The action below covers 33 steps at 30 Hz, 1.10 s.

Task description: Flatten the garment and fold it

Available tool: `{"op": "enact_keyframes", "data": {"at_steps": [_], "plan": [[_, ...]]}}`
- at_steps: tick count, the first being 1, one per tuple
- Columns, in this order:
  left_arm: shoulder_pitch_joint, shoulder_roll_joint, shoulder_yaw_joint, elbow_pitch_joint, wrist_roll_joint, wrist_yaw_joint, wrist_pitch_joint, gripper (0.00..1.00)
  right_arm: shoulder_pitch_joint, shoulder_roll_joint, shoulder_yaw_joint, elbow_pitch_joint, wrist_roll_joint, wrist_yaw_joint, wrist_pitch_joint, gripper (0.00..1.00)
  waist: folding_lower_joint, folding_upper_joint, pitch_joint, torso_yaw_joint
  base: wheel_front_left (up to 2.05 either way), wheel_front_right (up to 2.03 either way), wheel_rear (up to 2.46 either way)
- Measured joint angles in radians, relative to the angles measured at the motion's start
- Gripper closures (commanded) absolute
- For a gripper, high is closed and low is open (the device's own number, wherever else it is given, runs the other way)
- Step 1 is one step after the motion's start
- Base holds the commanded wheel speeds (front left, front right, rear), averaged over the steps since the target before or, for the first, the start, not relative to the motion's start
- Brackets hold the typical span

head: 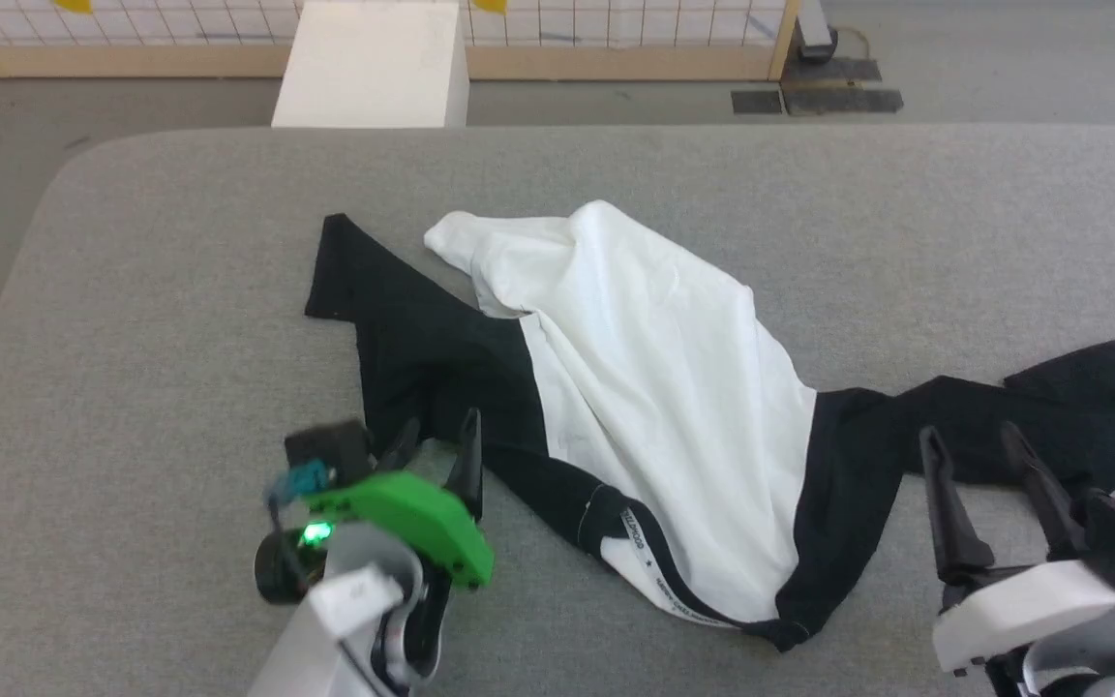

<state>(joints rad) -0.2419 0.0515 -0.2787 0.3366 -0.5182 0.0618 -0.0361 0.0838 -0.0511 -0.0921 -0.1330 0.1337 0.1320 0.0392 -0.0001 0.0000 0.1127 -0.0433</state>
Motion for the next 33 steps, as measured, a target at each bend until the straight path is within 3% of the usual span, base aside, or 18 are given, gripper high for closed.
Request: {"op": "enact_keyframes", "data": {"at_steps": [4,8,11,14,15,16,17,24,33], "plan": [[-0.097,-0.002,-0.023,0.086,-0.053,0.069,0.108,0.0,-0.027,0.0,0.031,0.019,0.008,0.0,-0.002,0.0,0.0,0.0,0.028,-0.012,0.0,0.0,0.0],[-0.155,0.014,-0.036,0.179,-0.025,0.138,0.204,0.0,-0.043,0.0,0.051,0.03,0.018,0.0,-0.006,0.0,0.0,0.0,0.053,-0.029,0.0,0.0,0.0],[-0.18,0.032,-0.039,0.216,-0.014,0.168,0.256,0.0,-0.048,0.0,0.06,0.033,0.023,0.0,-0.008,0.0,0.0,0.0,0.07,-0.041,0.0,0.0,0.0],[-0.207,0.036,-0.038,0.222,-0.03,0.158,0.294,0.0,-0.05,0.0,0.064,0.038,0.027,0.0,-0.009,0.0,0.0,0.0,0.085,-0.05,0.0,0.0,0.0],[-0.212,0.036,-0.041,0.222,-0.031,0.15,0.302,0.53,-0.05,0.0,0.066,0.04,0.028,0.0,-0.009,0.0,0.0,0.0,0.088,-0.051,0.0,0.0,0.0],[-0.216,0.038,-0.045,0.222,-0.031,0.142,0.311,0.93,-0.05,0.0,0.068,0.044,0.031,0.0,-0.009,0.0,0.0,0.0,0.091,-0.052,0.0,0.0,0.0],[-0.217,0.041,-0.049,0.221,-0.031,0.134,0.317,1.0,-0.051,0.0,0.069,0.047,0.035,0.0,-0.009,0.0,0.0,0.0,0.091,-0.051,0.0,0.0,0.0],[-0.143,0.069,-0.027,0.144,-0.054,0.117,0.259,1.0,-0.053,0.0,0.051,0.052,0.042,0.0,-0.009,0.0,0.0,0.0,0.073,-0.028,0.0,0.0,0.0],[0.102,0.211,0.095,-0.08,-0.073,0.186,0.179,1.0,-0.049,0.0,-0.043,0.062,0.028,0.0,0.053,0.0,0.0,0.0,0.045,0.037,0.0,0.0,0.0]]}}
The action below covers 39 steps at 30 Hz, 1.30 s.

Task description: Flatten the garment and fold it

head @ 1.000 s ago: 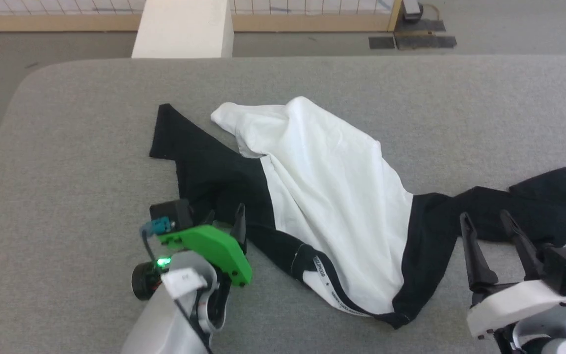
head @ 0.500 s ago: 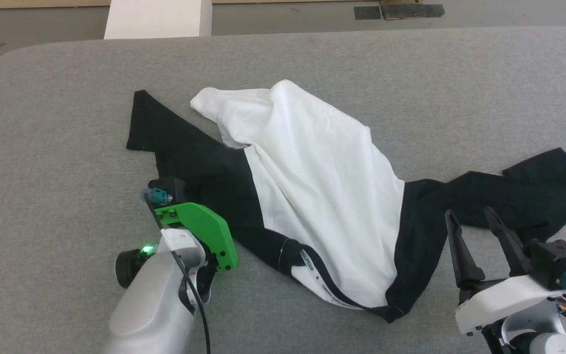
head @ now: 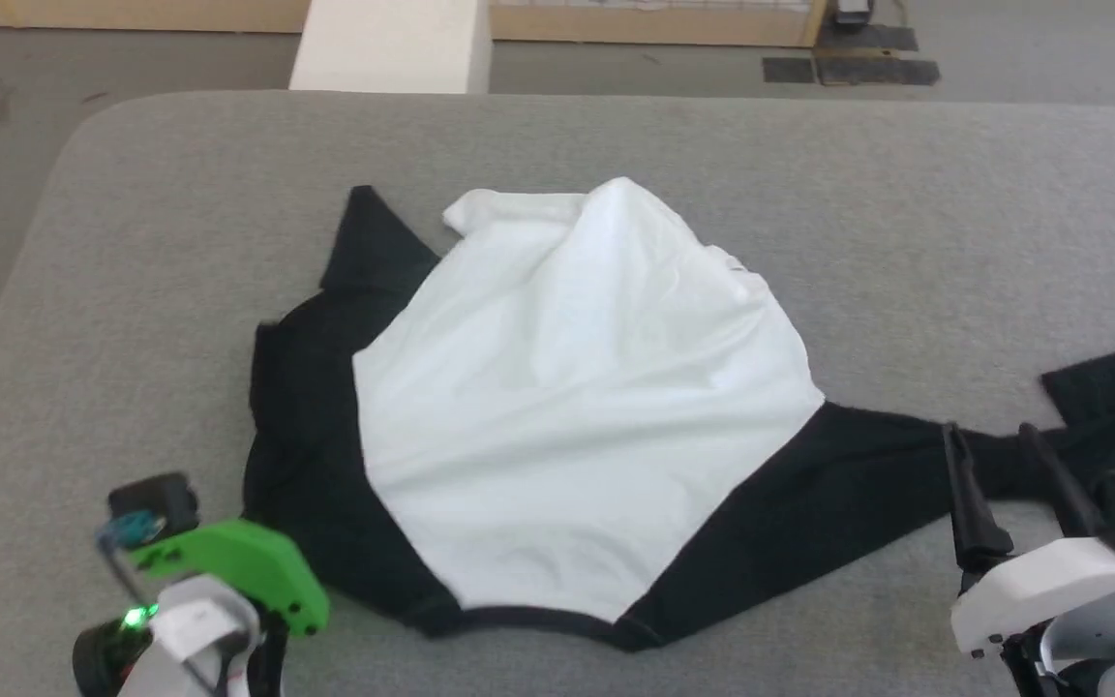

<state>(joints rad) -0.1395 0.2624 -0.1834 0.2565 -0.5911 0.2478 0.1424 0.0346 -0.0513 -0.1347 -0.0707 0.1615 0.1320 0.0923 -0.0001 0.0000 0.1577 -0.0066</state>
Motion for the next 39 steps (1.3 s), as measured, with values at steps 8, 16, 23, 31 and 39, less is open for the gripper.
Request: {"op": "enact_keyframes", "data": {"at_steps": [8,16,23,31,39], "plan": [[0.092,-0.044,0.042,-0.05,-0.078,-0.057,-0.122,0.0,0.04,0.001,0.025,0.016,0.017,0.0,0.134,0.0,0.0,0.0,-0.015,0.043,0.0,0.0,0.0],[0.134,-0.026,0.042,-0.101,0.003,-0.122,-0.351,0.0,0.128,0.001,0.057,0.007,0.074,0.0,0.256,0.0,0.0,0.0,-0.024,0.065,0.0,0.0,0.0],[0.13,-0.034,0.078,-0.181,0.145,-0.153,-0.396,0.0,0.116,0.001,0.06,0.06,0.128,0.0,0.299,0.0,0.0,0.0,-0.003,0.079,0.0,0.0,0.0],[0.126,-0.114,0.145,-0.226,0.253,-0.21,-0.397,0.0,0.002,-0.001,0.077,0.201,0.251,0.0,0.337,0.0,0.0,0.0,0.038,0.087,0.0,0.0,0.0],[0.122,-0.154,0.18,-0.197,0.288,-0.256,-0.397,0.0,-0.062,-0.009,0.102,0.272,0.251,0.001,0.337,0.8,0.0,0.0,0.054,0.094,0.0,0.0,0.0]]}}
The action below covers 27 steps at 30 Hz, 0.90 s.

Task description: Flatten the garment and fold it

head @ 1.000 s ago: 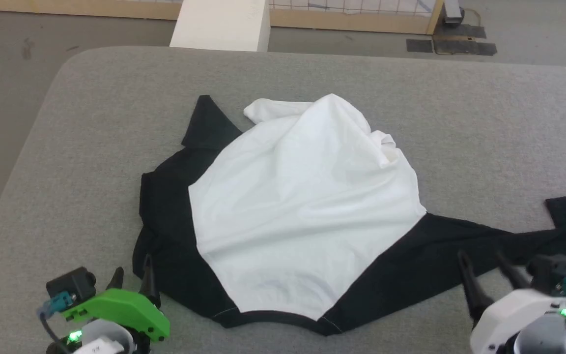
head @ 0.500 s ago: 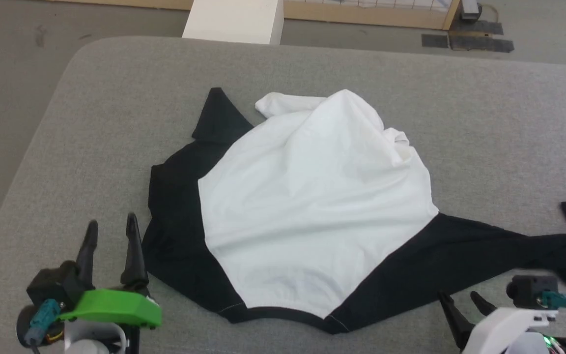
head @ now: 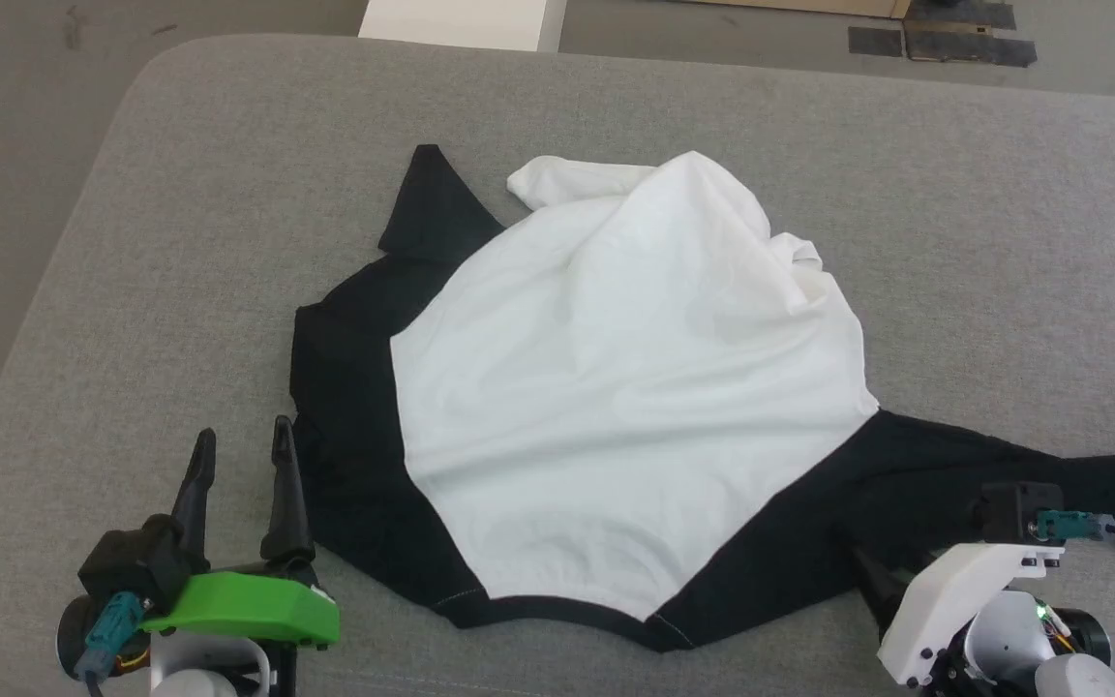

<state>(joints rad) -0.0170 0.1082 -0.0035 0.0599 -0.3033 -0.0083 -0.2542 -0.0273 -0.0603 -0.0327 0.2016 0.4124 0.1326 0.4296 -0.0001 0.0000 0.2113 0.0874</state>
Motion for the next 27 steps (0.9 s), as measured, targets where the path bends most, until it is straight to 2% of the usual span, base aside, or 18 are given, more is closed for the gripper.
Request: {"op": "enact_keyframes", "data": {"at_steps": [1,7,12,17,23,25,27], "plan": [[0.0,-0.005,0.003,0.004,0.007,-0.003,0.0,0.0,-0.004,-0.001,0.0,0.003,-0.004,0.0,0.0,1.0,0.0,0.0,0.0,-0.001,0.0,0.0,0.0],[0.0,-0.02,0.018,0.032,0.02,-0.026,0.0,0.0,-0.003,0.006,-0.023,0.009,-0.083,0.0,-0.026,1.0,0.0001,0.0,-0.014,-0.006,0.0,0.0,0.0],[0.001,-0.028,0.025,0.049,0.022,-0.038,0.0,0.0,0.039,0.016,-0.13,-0.059,-0.213,0.0,-0.046,1.0,0.0001,0.0,-0.032,-0.013,0.0,0.0,0.0],[0.006,-0.03,0.0,0.08,0.017,-0.069,0.002,0.0,0.075,0.011,-0.217,-0.134,-0.242,0.0,-0.051,1.0,0.0001,0.0001,-0.049,-0.017,0.0,0.0,0.0],[0.019,-0.018,-0.09,0.094,-0.056,-0.106,0.155,0.0,0.092,0.012,-0.237,-0.153,-0.225,0.0,-0.042,1.0,0.0001,0.0,-0.057,-0.019,0.0,0.0,0.0],[0.022,-0.021,-0.109,0.096,-0.077,-0.106,0.226,0.0,0.093,0.011,-0.236,-0.15,-0.217,0.0,-0.042,1.0,0.0001,0.0,-0.06,-0.018,0.0,0.0,0.0],[0.023,-0.023,-0.11,0.104,-0.097,-0.078,0.297,0.0,0.094,0.011,-0.232,-0.147,-0.217,0.0,-0.043,1.0,0.0001,0.0,-0.063,-0.018,0.0,0.0,0.0]]}}
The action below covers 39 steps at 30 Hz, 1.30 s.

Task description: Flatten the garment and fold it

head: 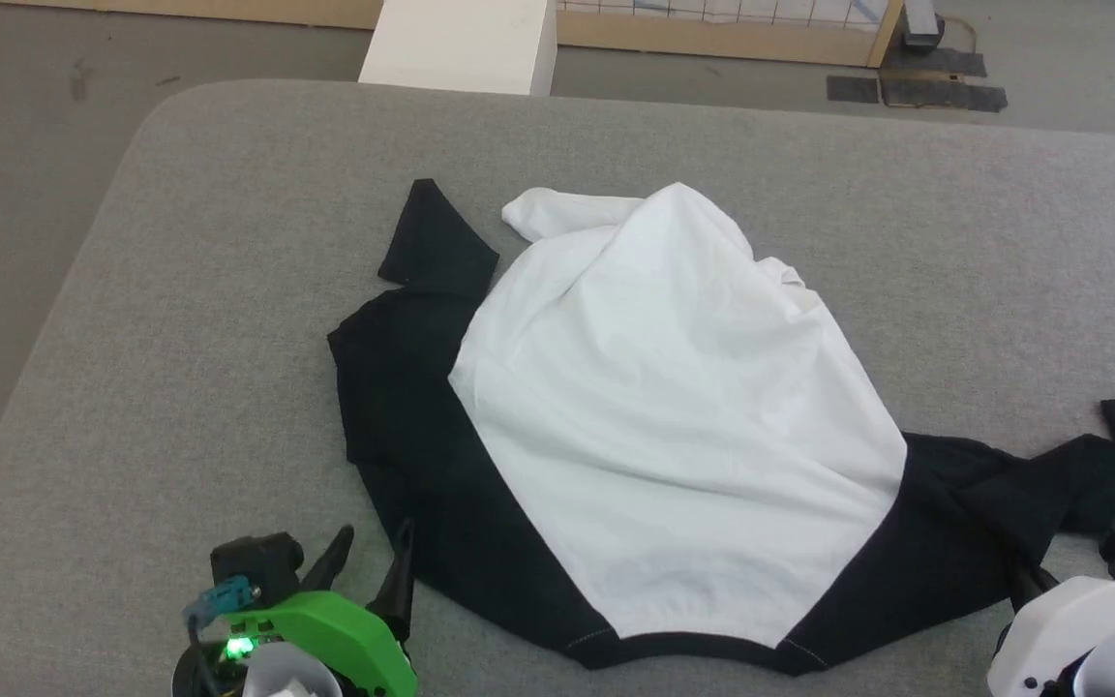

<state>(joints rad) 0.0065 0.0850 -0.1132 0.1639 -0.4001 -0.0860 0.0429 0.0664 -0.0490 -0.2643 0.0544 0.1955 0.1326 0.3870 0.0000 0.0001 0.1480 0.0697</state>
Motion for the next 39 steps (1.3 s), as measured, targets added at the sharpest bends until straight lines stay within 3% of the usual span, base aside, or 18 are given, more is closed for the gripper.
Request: {"op": "enact_keyframes", "data": {"at_steps": [7,14,16,18,20,29,34,39], "plan": [[-0.003,-0.019,-0.022,0.024,-0.059,0.089,0.187,0.0,0.001,0.0,0.023,0.004,0.004,0.0,0.0,1.0,0.0,0.0,-0.005,-0.016,0.0,0.0,0.0],[-0.069,-0.021,-0.026,0.08,-0.051,0.172,0.25,0.0,0.011,0.0,0.05,-0.016,0.017,0.0,0.013,1.0,0.0,0.0,0.014,-0.049,0.0,0.0,0.0],[-0.079,-0.021,-0.026,0.084,-0.051,0.177,0.256,0.0,0.011,0.0,0.056,-0.02,0.021,0.0,0.013,1.0,0.0,0.0,0.018,-0.059,0.0,0.0,0.0],[-0.081,-0.016,-0.024,0.09,-0.051,0.184,0.272,0.58,0.011,0.0,0.06,-0.024,0.025,0.0,0.015,1.0,0.0,0.0,0.022,-0.069,0.0,0.0,0.0],[-0.081,-0.009,-0.021,0.089,-0.051,0.188,0.281,1.0,0.011,0.0,0.061,-0.028,0.025,0.0,0.018,1.0,0.0,0.0,0.026,-0.077,0.0,0.0,0.0],[-0.083,0.004,-0.001,0.046,-0.077,0.161,0.208,1.0,0.011,0.0,0.053,-0.048,0.049,0.0,0.014,1.0,0.0,0.0,0.017,-0.076,0.0,0.0,0.0],[-0.096,-0.008,0.034,-0.093,-0.194,0.105,0.198,1.0,-0.01,0.0,0.056,-0.137,0.062,0.0,0.01,1.0,0.0,0.0,0.006,-0.068,0.0,0.0,0.0],[-0.234,0.014,0.08,-0.234,-0.213,0.106,0.213,1.0,-0.147,0.0,0.087,-0.261,0.005,0.0,0.074,1.0,0.0,0.0,0.026,-0.07,0.0,0.0,0.0]]}}
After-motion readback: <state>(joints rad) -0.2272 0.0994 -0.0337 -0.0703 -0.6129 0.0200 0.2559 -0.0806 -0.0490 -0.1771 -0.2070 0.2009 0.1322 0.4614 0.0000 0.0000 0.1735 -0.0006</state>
